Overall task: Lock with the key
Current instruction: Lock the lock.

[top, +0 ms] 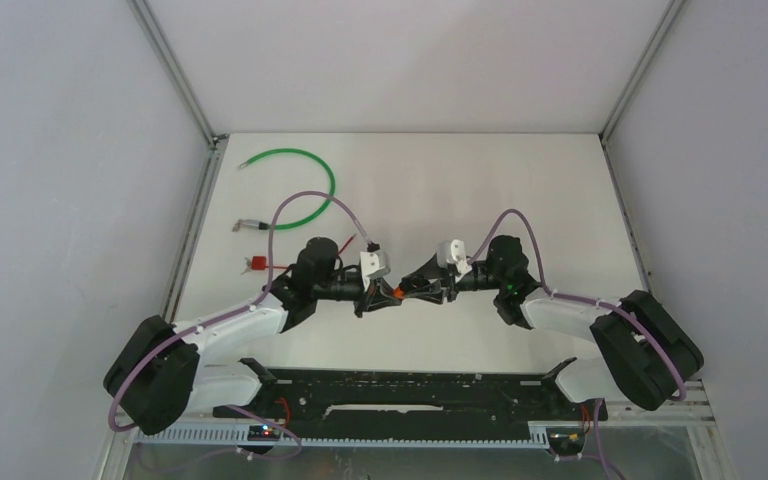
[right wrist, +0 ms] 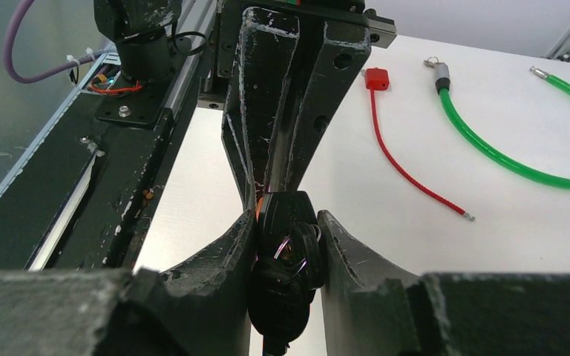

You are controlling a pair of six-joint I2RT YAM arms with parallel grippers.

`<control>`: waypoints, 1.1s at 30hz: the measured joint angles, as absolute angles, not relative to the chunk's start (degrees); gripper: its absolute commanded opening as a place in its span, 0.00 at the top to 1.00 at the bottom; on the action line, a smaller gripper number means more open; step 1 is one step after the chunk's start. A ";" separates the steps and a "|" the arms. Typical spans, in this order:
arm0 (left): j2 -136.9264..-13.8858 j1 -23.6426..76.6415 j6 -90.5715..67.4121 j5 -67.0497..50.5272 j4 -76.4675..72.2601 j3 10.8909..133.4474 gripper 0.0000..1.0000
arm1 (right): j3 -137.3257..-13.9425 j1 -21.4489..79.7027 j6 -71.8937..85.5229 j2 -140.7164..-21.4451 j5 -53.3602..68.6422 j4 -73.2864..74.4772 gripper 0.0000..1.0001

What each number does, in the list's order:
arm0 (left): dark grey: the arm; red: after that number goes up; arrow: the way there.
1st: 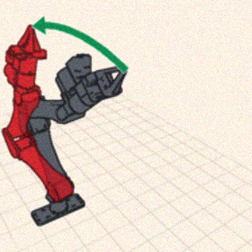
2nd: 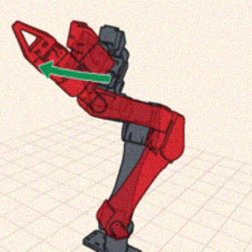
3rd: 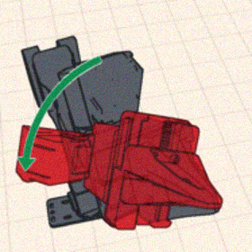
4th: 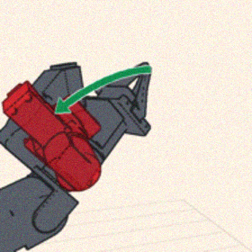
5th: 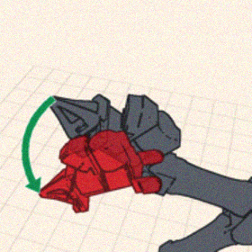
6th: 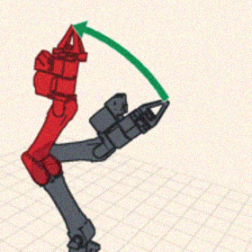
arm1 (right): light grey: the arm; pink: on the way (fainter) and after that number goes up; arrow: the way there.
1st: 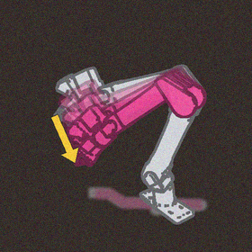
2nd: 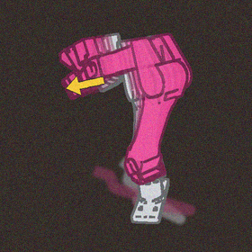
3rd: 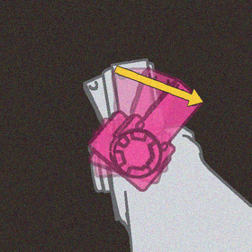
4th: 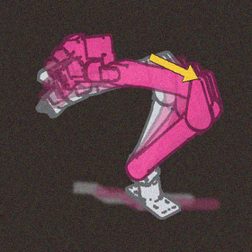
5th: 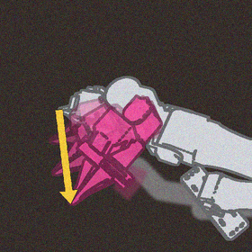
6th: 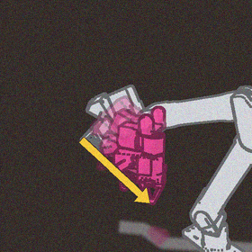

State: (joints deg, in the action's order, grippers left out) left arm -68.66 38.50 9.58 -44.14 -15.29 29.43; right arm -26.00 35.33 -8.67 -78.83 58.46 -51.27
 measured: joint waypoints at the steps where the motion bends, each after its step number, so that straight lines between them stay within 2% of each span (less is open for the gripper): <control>1: -68.66 38.50 9.58 -44.10 -15.27 29.43 1.00 | -26.00 35.33 -8.67 -78.83 58.39 -51.22 1.00; 7: -68.60 38.52 9.47 -42.65 -16.73 29.43 1.00 | -25.34 34.65 -6.59 -78.52 56.86 -53.67 1.00; 12: -68.53 39.03 8.40 -41.56 -22.20 29.43 1.00 | -20.91 30.79 4.16 -79.20 56.25 -69.87 1.00; 18: -68.29 37.82 3.86 -41.21 -31.35 28.25 0.88 | -20.53 28.67 12.99 -81.71 55.68 -81.23 1.00; 26: -68.05 37.06 1.41 -41.74 -36.73 27.94 0.68 | -19.79 27.03 15.31 -81.45 55.40 -83.29 1.00; 33: -67.31 36.82 0.84 -42.44 -39.66 27.97 0.62 | -17.30 24.43 16.19 -79.96 54.43 -83.07 1.00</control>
State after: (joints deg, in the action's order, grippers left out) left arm -67.31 36.82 0.84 -42.44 -39.66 27.97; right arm -17.30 24.43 16.19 -79.96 54.43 -83.07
